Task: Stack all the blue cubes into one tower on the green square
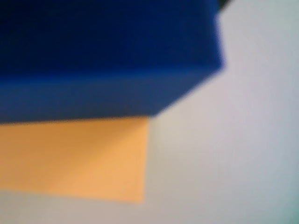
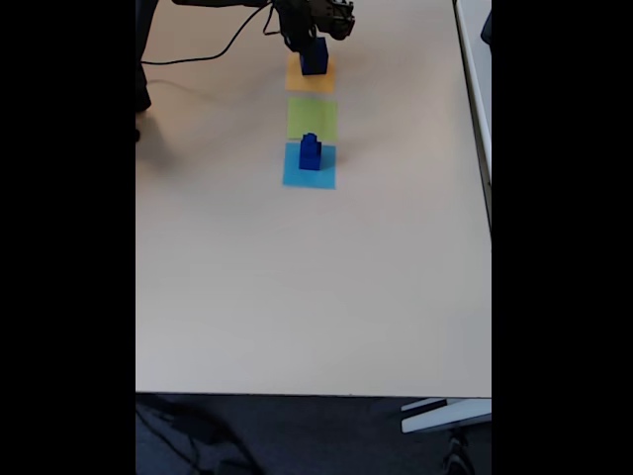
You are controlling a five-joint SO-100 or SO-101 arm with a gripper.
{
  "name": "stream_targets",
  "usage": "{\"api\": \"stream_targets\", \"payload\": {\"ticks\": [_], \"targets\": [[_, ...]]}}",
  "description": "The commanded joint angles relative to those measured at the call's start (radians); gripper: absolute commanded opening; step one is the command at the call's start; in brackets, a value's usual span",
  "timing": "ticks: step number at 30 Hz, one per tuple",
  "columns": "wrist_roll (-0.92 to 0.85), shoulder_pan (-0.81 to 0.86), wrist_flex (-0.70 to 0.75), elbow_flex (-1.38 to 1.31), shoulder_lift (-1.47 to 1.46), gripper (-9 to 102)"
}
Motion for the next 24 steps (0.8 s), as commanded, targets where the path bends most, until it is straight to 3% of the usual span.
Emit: {"api": "stream_targets", "payload": {"ticks": [1,7,24], "targets": [[-0.026,0.023,-0.025,0.002,0.101,15],[-0.035,0.028,-0.025,-0.009,0.109,7],[-0.199,0.187,0.051,0.049,0.27,7]]}}
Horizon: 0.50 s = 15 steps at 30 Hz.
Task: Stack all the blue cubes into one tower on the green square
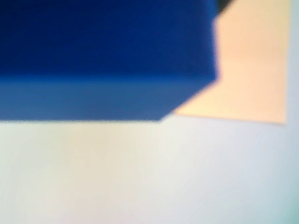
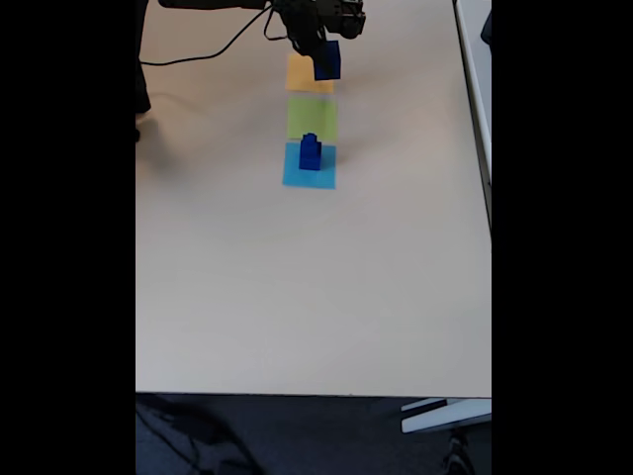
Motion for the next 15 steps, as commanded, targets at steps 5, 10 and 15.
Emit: {"api": "stream_targets", "payload": {"ticks": [5,10,15], "targets": [[-0.069,0.107,-0.029,0.095,0.166,7],[-0.123,0.167,-0.077,0.184,0.192,7],[-0.152,0.192,-0.118,0.255,0.216,7]]}}
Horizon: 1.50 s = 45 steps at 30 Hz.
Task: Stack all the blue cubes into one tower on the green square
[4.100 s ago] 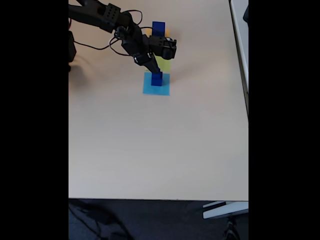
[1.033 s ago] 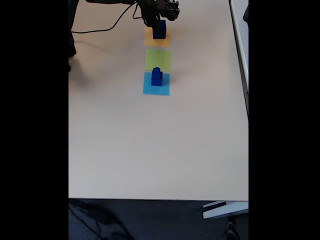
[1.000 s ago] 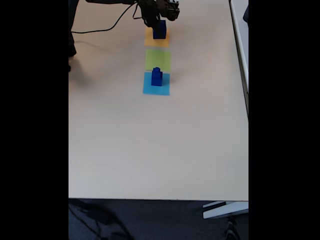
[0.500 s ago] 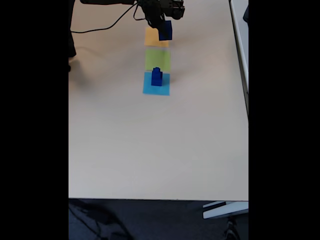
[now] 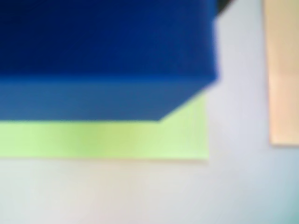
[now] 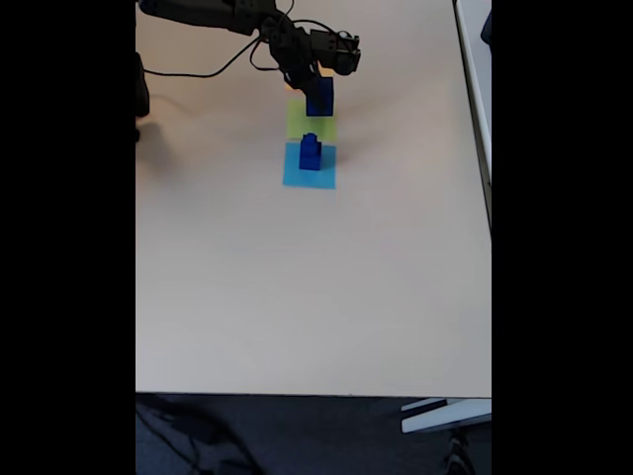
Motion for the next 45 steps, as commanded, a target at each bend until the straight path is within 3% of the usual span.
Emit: {"api": "stream_targets", "payload": {"ticks": [1,25,36,45], "targets": [[-0.02,0.015,-0.046,0.02,0.101,7],[0.012,0.002,-0.103,0.106,0.101,7],[0.037,-0.012,-0.233,0.17,0.041,6],[0.023,-0.011,-0.207,0.175,0.067,6]]}}
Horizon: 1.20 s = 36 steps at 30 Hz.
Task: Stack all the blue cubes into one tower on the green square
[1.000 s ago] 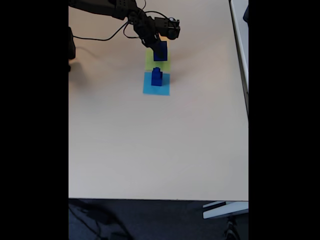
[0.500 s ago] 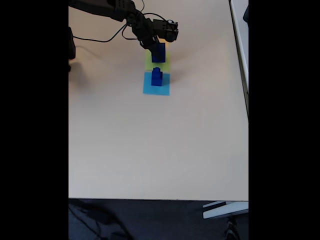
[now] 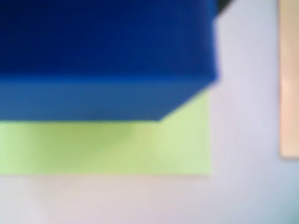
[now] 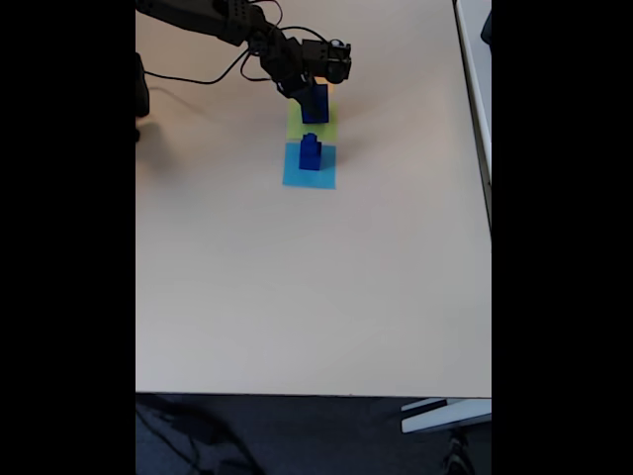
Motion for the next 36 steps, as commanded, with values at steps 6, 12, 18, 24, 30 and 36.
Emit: {"api": "stream_targets", "payload": {"ticks": [6,12,18,24,30,36], "targets": [[0.028,0.0,0.011,0.012,0.043,5],[0.032,0.02,0.017,0.035,0.04,5],[0.014,0.028,0.02,0.038,0.049,6],[0.029,0.02,0.02,0.038,0.049,11],[0.017,0.028,0.012,0.04,0.049,18],[0.017,0.026,0.008,0.04,0.051,24]]}}
